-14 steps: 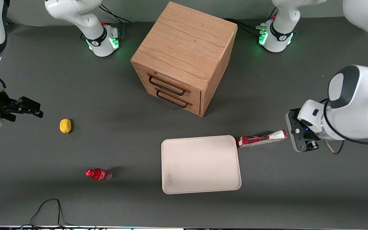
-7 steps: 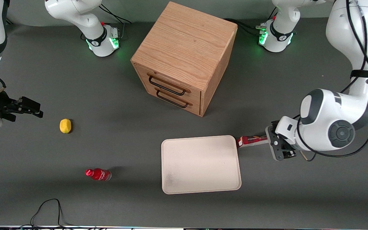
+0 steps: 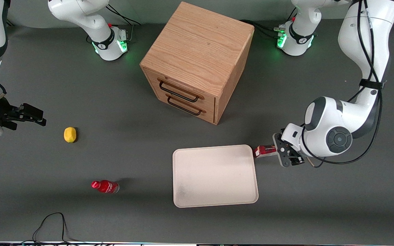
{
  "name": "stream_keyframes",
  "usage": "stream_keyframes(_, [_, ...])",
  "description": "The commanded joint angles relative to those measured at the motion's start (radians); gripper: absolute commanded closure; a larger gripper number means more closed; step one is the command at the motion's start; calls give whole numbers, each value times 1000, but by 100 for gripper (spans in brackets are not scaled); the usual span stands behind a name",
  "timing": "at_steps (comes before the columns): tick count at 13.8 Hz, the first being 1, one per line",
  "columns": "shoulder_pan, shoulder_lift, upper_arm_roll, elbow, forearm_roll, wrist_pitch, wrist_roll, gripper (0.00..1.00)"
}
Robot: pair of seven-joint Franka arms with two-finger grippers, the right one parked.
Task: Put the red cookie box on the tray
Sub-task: 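Lower the open left gripper over the box's white end, then close the left gripper on the end of the shortbread box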
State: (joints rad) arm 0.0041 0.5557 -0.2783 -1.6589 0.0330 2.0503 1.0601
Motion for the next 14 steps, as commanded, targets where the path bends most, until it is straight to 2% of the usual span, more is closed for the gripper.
stream_keyframes(1, [-6,-34,5,-71,28,56,-20,3])
stream_keyframes(8, [-6,-23,5,-142,56,183,-20,7])
stream_keyframes(10, [-6,-23,5,-171,56,223,-18,18])
stream_keyframes(11, [-4,-23,7,-183,62,243,-18,33])
stream_keyframes(13, [-1,-25,5,-194,74,257,-20,100])
stream_keyframes(14, [5,-25,5,-194,74,257,-20,100])
